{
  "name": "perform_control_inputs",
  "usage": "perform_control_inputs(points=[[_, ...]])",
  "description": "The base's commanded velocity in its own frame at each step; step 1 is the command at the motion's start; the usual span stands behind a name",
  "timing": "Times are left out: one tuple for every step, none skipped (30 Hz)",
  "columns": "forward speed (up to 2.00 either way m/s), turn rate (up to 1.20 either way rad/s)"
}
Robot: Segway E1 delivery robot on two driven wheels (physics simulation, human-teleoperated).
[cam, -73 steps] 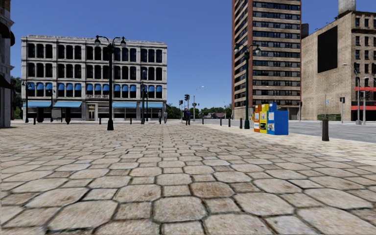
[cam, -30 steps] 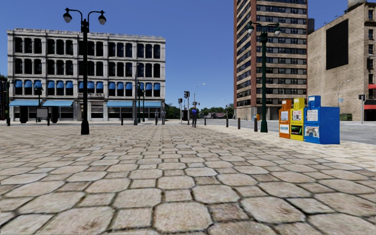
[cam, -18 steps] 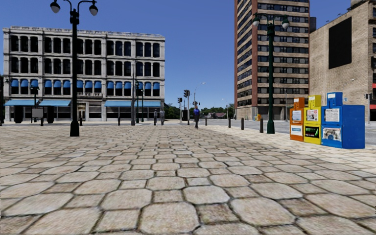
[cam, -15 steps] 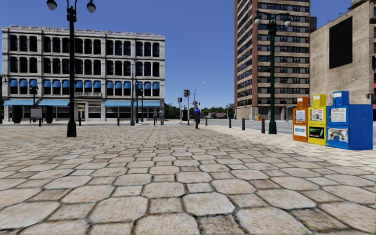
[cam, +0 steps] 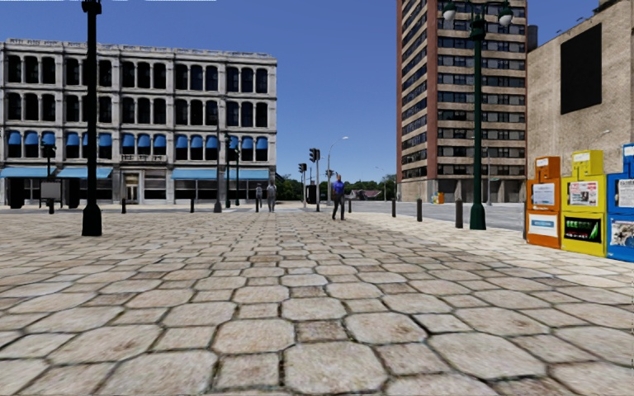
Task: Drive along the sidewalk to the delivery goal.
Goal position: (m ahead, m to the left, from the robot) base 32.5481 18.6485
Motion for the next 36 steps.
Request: perform_control_inputs(points=[[2.00, 0.00], [2.00, 0.00], [2.00, 0.00], [2.00, 0.00], [2.00, 0.00], [2.00, 0.00], [2.00, 0.00], [2.00, 0.00], [2.00, 0.00], [2.00, 0.00], [2.00, 0.00], [2.00, 0.00], [2.00, 0.00], [2.00, 0.00], [2.00, 0.00], [2.00, 0.00], [2.00, 0.00], [2.00, 0.00], [2.00, 0.00], [2.00, 0.00], [2.00, 0.00], [2.00, 0.00], [2.00, 0.00], [2.00, 0.00], [2.00, 0.00], [2.00, 0.00], [2.00, 0.00], [2.00, 0.00], [2.00, 0.00], [2.00, 0.00], [2.00, 0.00], [2.00, 0.00], [2.00, 0.00], [2.00, 0.00], [2.00, 0.00], [2.00, 0.00]])
